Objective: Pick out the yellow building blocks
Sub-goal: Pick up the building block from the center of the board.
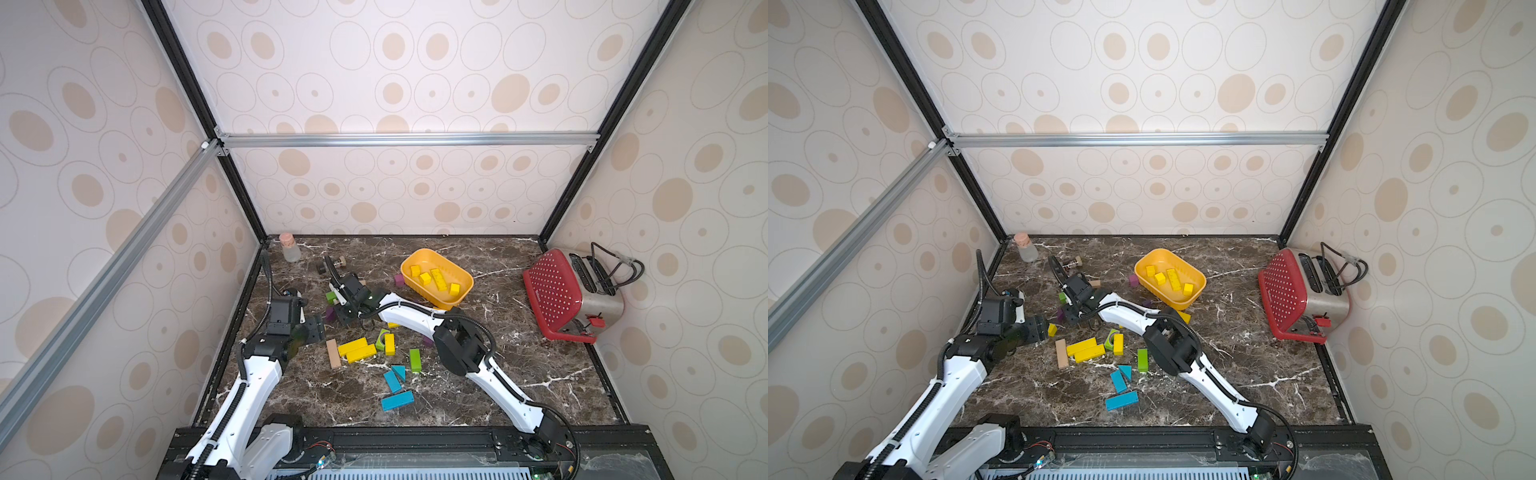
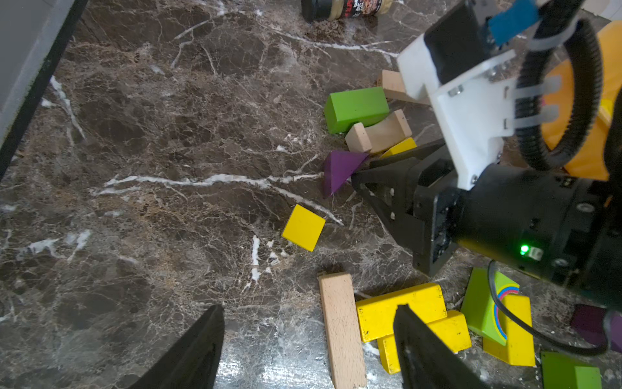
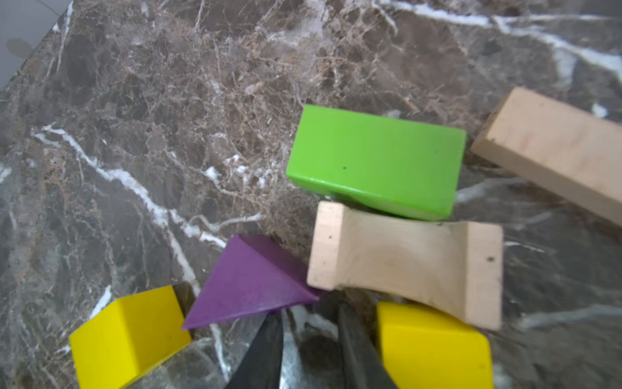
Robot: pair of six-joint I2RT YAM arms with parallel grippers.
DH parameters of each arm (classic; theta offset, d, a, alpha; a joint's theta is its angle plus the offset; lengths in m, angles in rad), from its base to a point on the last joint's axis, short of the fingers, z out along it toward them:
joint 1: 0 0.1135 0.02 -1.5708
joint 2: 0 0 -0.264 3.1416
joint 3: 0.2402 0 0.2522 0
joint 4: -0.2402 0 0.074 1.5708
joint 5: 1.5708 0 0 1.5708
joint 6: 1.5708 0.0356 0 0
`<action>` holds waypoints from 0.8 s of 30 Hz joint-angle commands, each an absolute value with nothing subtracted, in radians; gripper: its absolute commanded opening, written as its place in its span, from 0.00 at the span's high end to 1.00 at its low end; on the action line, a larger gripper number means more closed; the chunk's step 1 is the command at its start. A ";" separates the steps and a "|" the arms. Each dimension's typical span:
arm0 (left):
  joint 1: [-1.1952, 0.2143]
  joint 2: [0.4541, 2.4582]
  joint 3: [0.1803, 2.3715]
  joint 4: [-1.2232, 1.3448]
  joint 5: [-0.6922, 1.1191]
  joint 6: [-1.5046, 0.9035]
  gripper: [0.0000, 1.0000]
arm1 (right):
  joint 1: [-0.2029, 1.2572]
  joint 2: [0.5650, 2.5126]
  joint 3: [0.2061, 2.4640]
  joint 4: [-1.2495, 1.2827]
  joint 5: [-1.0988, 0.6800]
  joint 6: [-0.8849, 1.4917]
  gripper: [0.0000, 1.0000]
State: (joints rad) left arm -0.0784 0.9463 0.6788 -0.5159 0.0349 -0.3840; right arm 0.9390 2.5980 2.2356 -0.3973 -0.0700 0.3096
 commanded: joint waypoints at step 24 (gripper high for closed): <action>-0.067 0.894 0.727 -0.550 -0.070 -0.351 0.16 | 1.019 2.541 2.143 -0.270 -0.221 0.323 0.55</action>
State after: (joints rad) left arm -0.0765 0.9085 0.6811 -0.5186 -0.0319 -0.3668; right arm 1.0134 2.4943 2.1075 -0.2424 -0.2211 0.3370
